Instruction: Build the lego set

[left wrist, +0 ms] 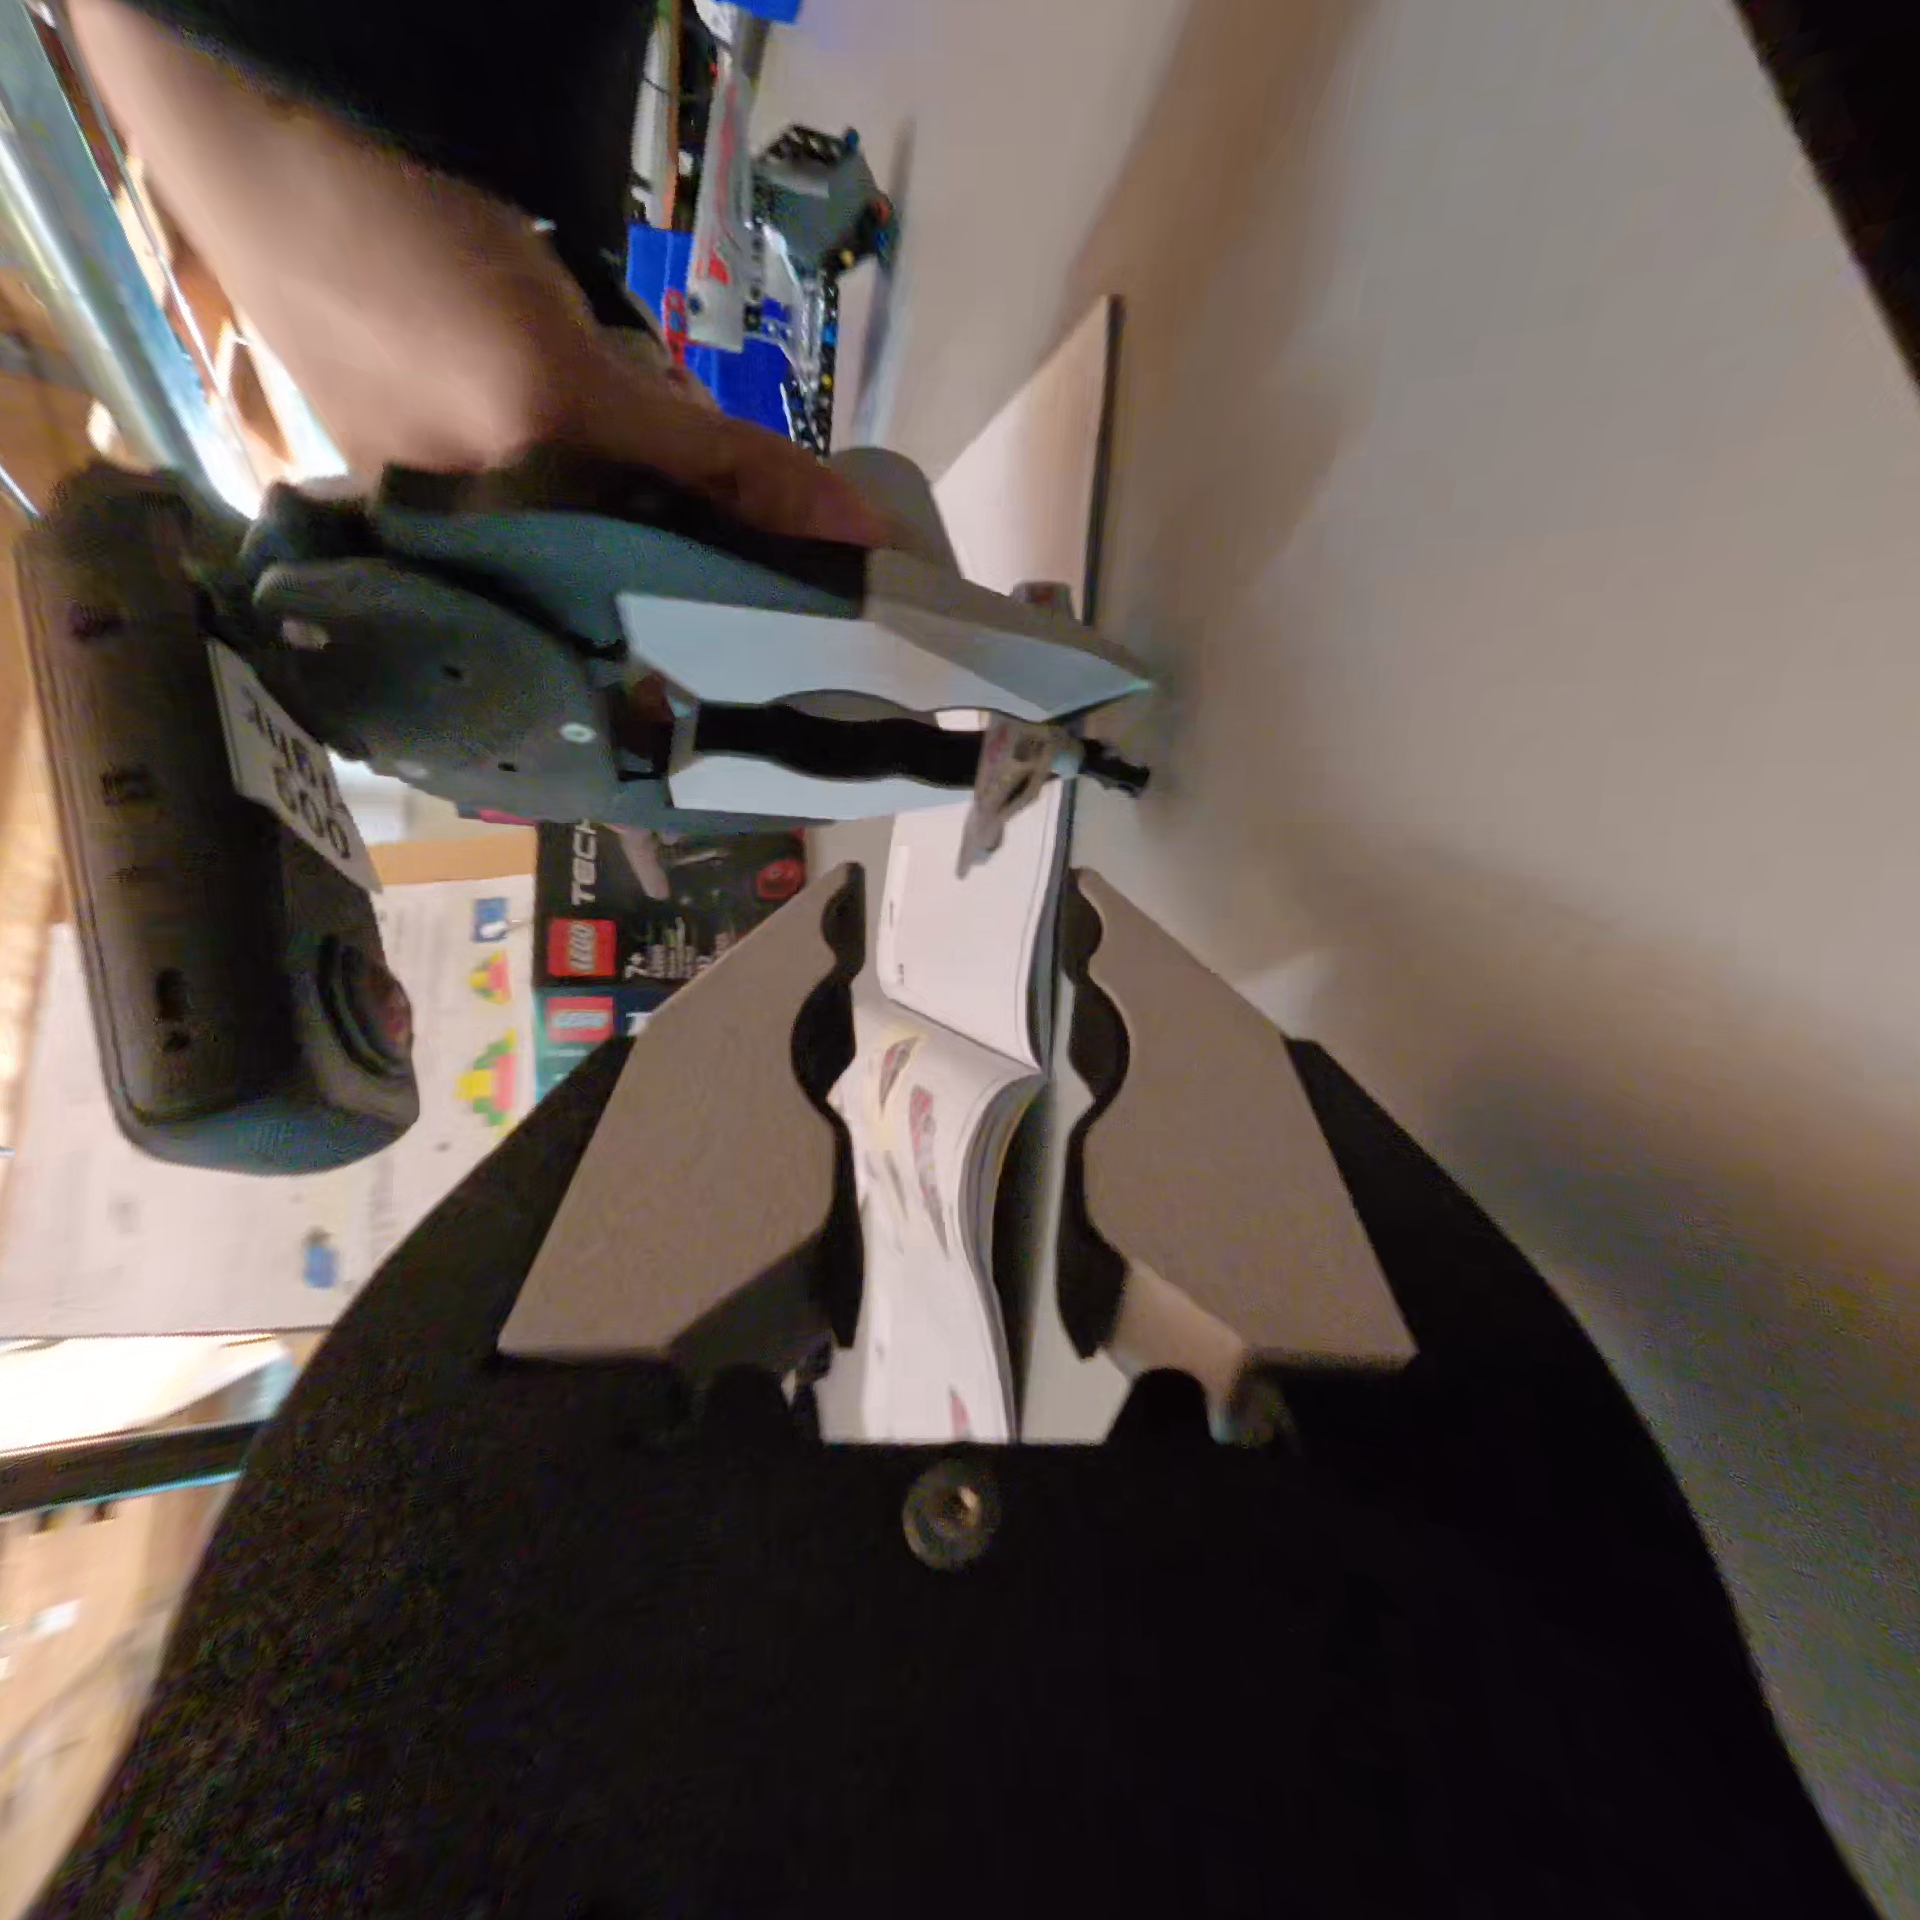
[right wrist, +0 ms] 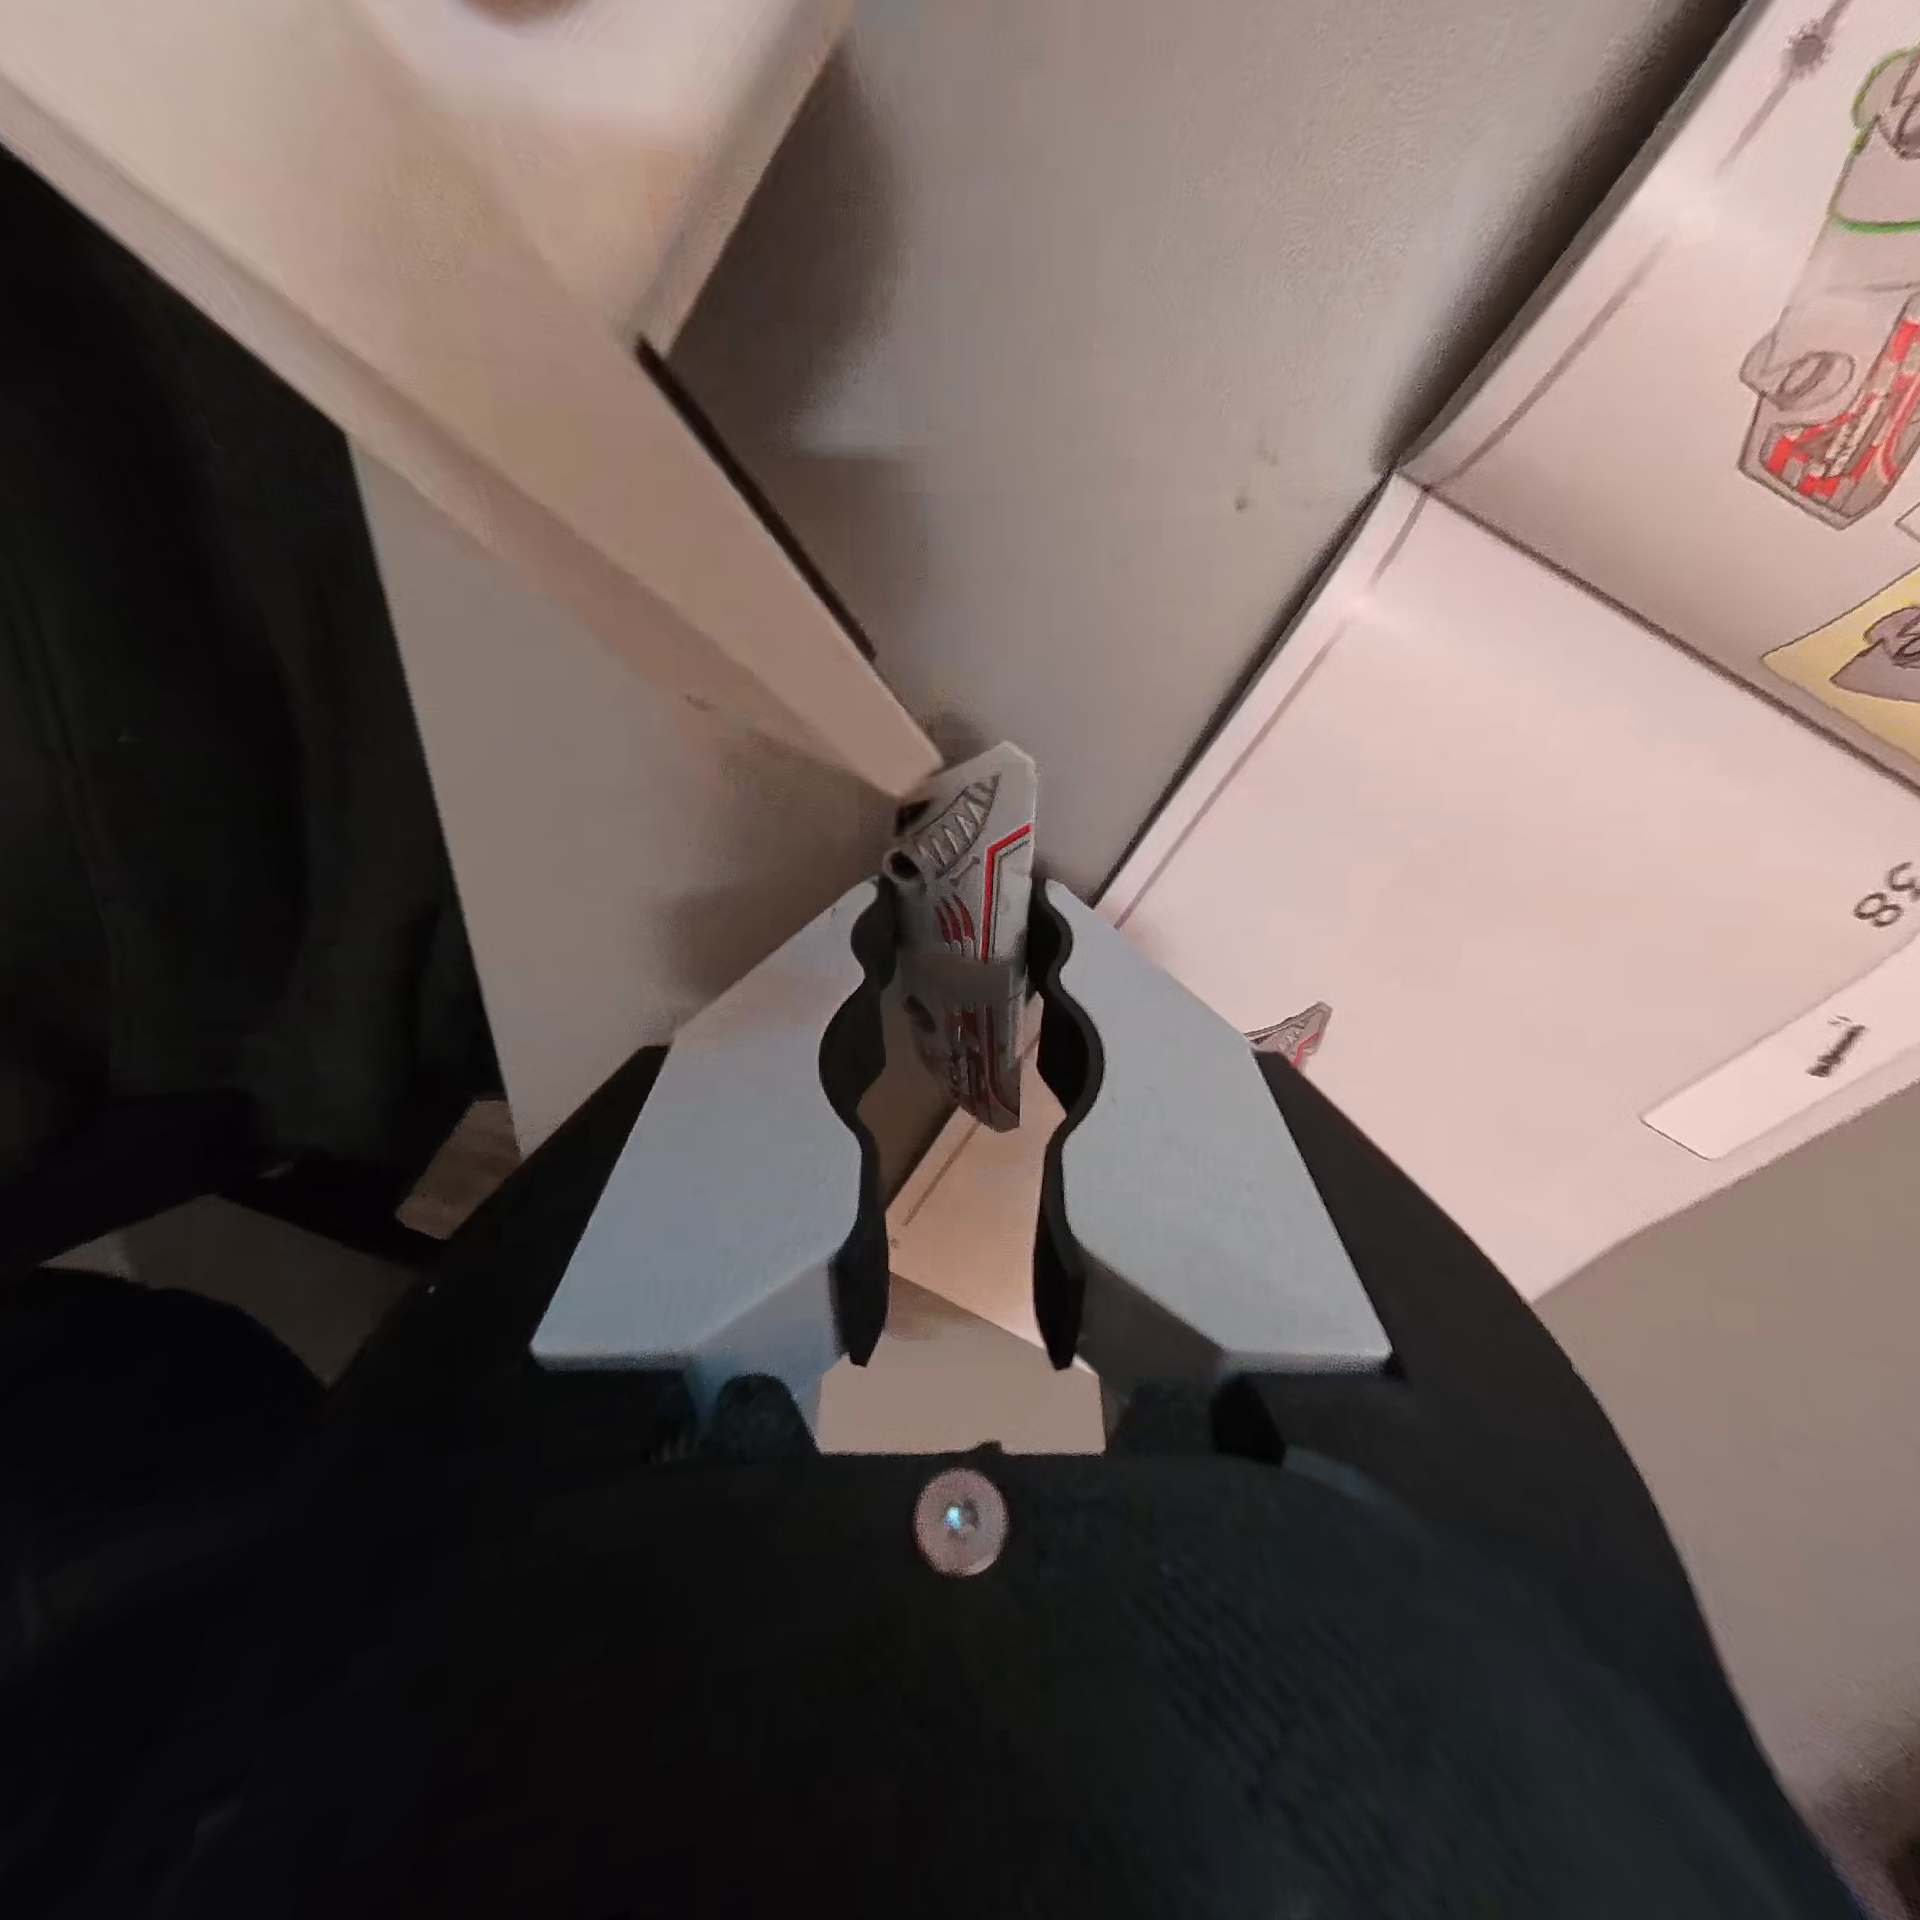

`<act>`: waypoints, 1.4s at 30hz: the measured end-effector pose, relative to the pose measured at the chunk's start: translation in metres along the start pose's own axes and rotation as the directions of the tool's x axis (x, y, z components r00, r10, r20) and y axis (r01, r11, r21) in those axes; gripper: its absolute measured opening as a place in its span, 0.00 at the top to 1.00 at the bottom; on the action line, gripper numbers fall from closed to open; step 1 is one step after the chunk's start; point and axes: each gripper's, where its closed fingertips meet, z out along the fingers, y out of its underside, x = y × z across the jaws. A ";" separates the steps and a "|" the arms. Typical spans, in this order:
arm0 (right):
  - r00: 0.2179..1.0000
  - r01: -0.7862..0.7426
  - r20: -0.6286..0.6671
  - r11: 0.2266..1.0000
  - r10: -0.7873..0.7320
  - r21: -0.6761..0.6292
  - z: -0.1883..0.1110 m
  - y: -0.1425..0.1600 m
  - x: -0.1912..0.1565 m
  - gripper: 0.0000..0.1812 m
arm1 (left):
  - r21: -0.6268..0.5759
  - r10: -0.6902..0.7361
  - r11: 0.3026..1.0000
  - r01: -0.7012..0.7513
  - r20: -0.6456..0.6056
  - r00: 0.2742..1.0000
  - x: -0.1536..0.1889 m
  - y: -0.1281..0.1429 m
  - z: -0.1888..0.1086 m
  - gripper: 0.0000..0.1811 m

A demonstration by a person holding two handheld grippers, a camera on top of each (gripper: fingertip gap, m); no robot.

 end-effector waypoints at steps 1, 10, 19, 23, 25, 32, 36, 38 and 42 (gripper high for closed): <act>0.999 -0.017 0.040 0.999 0.015 0.034 -0.001 -0.001 -0.001 0.87 | -0.016 0.038 0.999 -0.038 0.004 0.999 0.005 -0.001 0.002 0.80; 0.939 -0.110 0.343 0.975 0.037 0.195 -0.008 -0.001 -0.027 0.87 | 0.066 0.102 0.992 -0.104 0.044 0.994 0.011 -0.029 0.008 0.81; 0.908 -0.144 0.416 0.970 0.052 0.194 -0.002 0.001 -0.028 0.87 | 0.063 0.180 0.982 -0.178 -0.034 0.983 0.027 -0.032 0.010 0.87; 0.911 -0.146 0.411 0.965 0.045 0.220 -0.005 -0.002 -0.026 0.87 | 0.049 0.165 0.986 -0.162 -0.066 0.984 0.030 -0.031 0.011 0.84; 0.910 -0.153 0.411 0.961 0.047 0.230 -0.005 -0.002 -0.024 0.87 | 0.024 0.145 0.989 -0.144 -0.045 0.988 0.026 -0.028 0.013 0.86; 0.897 -0.173 0.440 0.944 0.034 0.280 -0.004 -0.003 -0.026 0.87 | 0.016 0.085 0.996 -0.084 -0.030 0.996 0.028 -0.029 0.011 0.88; 0.900 -0.189 0.435 0.925 0.030 0.328 -0.008 -0.005 -0.025 0.87 | 0.025 0.017 1.000 -0.018 0.024 1.000 0.025 -0.027 0.006 0.88; 0.898 -0.203 0.438 0.921 0.039 0.334 -0.007 -0.005 -0.024 0.87 | 0.027 -0.005 1.000 0.004 0.015 1.000 0.027 -0.026 0.004 0.88; 0.890 -0.216 0.455 0.910 0.035 0.354 -0.006 -0.006 -0.024 0.87 | 0.038 0.003 0.999 -0.005 0.045 0.999 0.027 -0.024 -0.001 0.88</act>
